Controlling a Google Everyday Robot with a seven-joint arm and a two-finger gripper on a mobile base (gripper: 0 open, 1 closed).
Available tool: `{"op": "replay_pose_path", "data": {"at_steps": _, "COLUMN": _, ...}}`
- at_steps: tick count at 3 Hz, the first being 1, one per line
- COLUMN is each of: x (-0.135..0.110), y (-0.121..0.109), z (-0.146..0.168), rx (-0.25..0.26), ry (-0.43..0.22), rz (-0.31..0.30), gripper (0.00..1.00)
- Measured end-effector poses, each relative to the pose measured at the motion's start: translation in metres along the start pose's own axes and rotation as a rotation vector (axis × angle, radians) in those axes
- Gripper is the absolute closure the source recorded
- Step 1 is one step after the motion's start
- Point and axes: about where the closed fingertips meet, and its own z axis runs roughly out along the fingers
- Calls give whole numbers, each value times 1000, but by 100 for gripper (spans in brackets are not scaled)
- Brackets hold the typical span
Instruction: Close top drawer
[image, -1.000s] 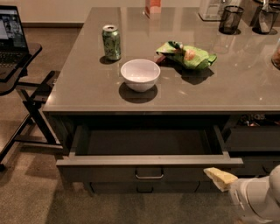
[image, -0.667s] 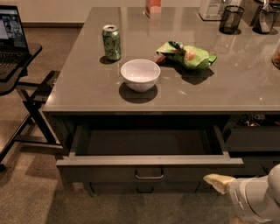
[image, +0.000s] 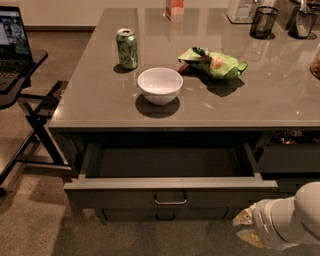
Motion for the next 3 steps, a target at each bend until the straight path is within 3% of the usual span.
{"op": "replay_pose_path", "data": {"at_steps": 1, "x": -8, "y": -41, "z": 17, "rx": 24, "ry": -21, "rz": 10, "gripper": 89}}
{"op": "replay_pose_path", "data": {"at_steps": 2, "x": -7, "y": -94, "z": 26, "rx": 53, "ry": -38, "rz": 80, "gripper": 100}}
{"op": "replay_pose_path", "data": {"at_steps": 3, "x": -7, "y": -94, "z": 26, "rx": 53, "ry": -38, "rz": 80, "gripper": 100}}
